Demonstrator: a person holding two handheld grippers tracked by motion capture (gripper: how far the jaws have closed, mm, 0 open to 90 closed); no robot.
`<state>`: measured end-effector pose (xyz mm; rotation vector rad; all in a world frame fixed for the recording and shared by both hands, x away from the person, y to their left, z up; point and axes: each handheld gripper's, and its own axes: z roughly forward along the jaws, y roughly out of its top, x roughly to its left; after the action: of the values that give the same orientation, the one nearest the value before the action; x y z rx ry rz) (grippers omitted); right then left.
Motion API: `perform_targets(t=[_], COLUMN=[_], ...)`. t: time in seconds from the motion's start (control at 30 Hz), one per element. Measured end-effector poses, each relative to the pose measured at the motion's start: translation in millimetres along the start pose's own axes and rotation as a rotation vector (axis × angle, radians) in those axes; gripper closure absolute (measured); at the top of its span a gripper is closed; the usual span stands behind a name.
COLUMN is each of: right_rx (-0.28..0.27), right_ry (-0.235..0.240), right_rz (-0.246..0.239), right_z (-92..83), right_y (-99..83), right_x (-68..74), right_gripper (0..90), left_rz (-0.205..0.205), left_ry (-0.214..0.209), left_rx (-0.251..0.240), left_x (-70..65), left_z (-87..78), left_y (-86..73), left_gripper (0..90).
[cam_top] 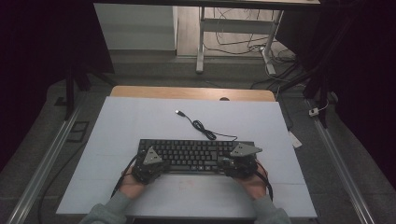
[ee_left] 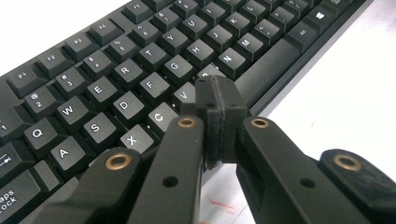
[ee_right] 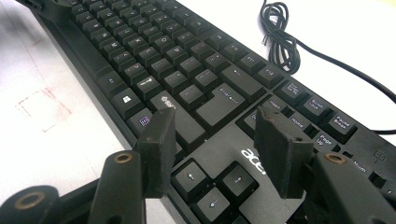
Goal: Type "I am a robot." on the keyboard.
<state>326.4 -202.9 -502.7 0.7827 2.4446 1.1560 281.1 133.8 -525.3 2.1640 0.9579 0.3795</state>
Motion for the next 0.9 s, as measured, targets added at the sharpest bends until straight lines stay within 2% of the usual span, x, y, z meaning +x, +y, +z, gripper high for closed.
perform_targets(t=[0.23, 0.27, 0.47, 0.67, 0.77, 0.9], right_rx=[0.004, 0.002, 0.005, 0.0, -0.002, -0.005], right_ry=[-0.007, -0.007, -0.003, -0.004, -0.003, -0.003], right_rz=[-0.002, -0.005, -0.003, -0.003, -0.003, -0.002], right_z=[0.0, 0.2, 0.3, -0.3, -0.7, -1.3], right_y=[0.0, 0.0, -0.1, -0.2, -0.1, 0.0], right_x=[0.2, 0.0, 1.0, -0.2, -0.2, 0.1], right_gripper=[48.7, 48.7, 48.7, 48.7, 48.6, 48.5], left_rz=[-0.004, 0.001, 0.025, -0.011, -0.033, -0.073], left_ry=[0.0, 0.001, 0.014, 0.014, 0.014, 0.011], left_rx=[0.006, 0.018, 0.008, -0.07, -0.104, -0.119], left_x=[0.0, -0.3, -1.8, 3.2, 7.1, 14.8], left_z=[2.2, 3.7, 2.9, -8.2, -13.7, -18.9], left_y=[-0.7, -1.0, -1.2, -0.5, -0.9, -4.0], left_gripper=[89.1, 89.1, 89.1, 87.7, 81.3, 63.6])
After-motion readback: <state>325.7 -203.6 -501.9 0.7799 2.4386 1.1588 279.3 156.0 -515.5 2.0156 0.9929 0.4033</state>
